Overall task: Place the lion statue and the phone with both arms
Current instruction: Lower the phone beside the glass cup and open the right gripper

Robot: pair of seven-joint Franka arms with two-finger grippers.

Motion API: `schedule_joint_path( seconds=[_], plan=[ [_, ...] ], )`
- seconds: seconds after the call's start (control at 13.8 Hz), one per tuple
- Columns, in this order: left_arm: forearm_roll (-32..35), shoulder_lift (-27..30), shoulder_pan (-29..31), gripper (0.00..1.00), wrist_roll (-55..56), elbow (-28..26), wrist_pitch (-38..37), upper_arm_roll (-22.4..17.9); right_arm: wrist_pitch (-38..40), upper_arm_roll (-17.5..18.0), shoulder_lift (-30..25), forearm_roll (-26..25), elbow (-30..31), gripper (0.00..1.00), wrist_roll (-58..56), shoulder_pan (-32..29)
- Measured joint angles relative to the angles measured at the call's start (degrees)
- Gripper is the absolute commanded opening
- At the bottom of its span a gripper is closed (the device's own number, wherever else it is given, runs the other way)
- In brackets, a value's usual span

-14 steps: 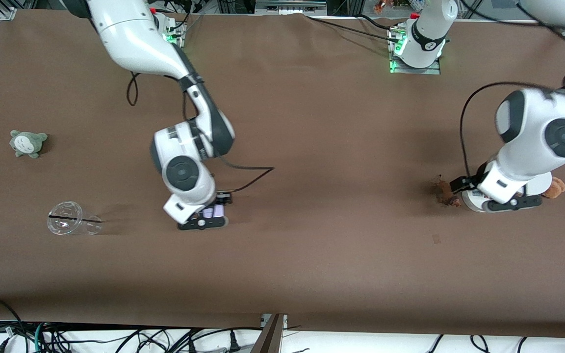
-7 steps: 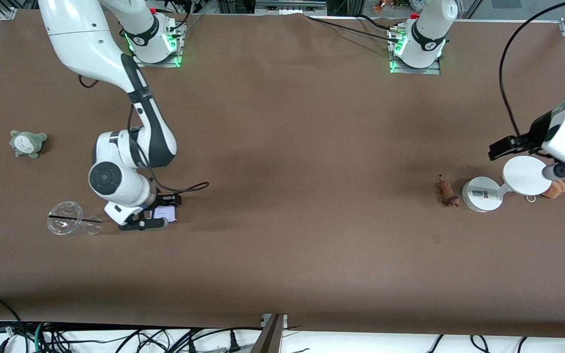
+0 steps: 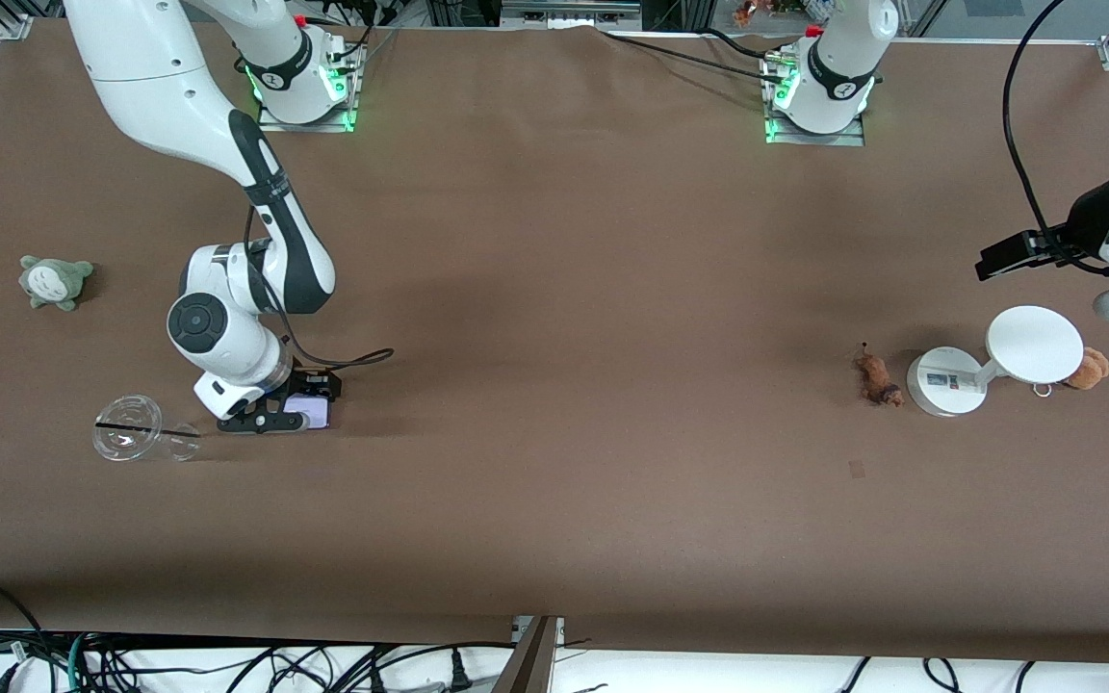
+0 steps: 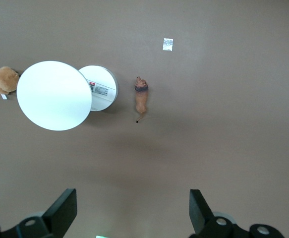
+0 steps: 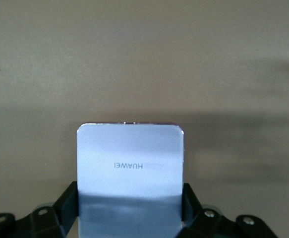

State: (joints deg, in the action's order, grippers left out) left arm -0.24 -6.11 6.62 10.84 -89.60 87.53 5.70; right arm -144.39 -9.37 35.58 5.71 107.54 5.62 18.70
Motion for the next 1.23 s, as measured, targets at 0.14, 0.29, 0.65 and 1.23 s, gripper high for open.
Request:
schedule_joint_path(
  seconds=[0.14,0.29,0.65,1.23],
  plan=[
    [0.0,-0.4,0.0,1.00,0.0,0.1,0.0,0.1,-0.1,0.1,-0.1,0.0,0.0,0.83,2.0,0.0],
    [0.0,-0.6,0.0,1.00,0.0,0.3,-0.1,0.1,-0.1,0.3,-0.2,0.0,0.0,0.87,2.7,0.0],
    [0.0,-0.7,0.0,1.00,0.0,0.7,-0.3,0.2,0.5,0.5,-1.2,0.1,0.0,0.96,3.3,0.0],
    [0.0,-1.1,0.0,1.00,0.0,1.2,-0.4,0.2,12.2,2.4,-9.6,0.1,-0.2,0.96,7.7,0.1]
  ],
)
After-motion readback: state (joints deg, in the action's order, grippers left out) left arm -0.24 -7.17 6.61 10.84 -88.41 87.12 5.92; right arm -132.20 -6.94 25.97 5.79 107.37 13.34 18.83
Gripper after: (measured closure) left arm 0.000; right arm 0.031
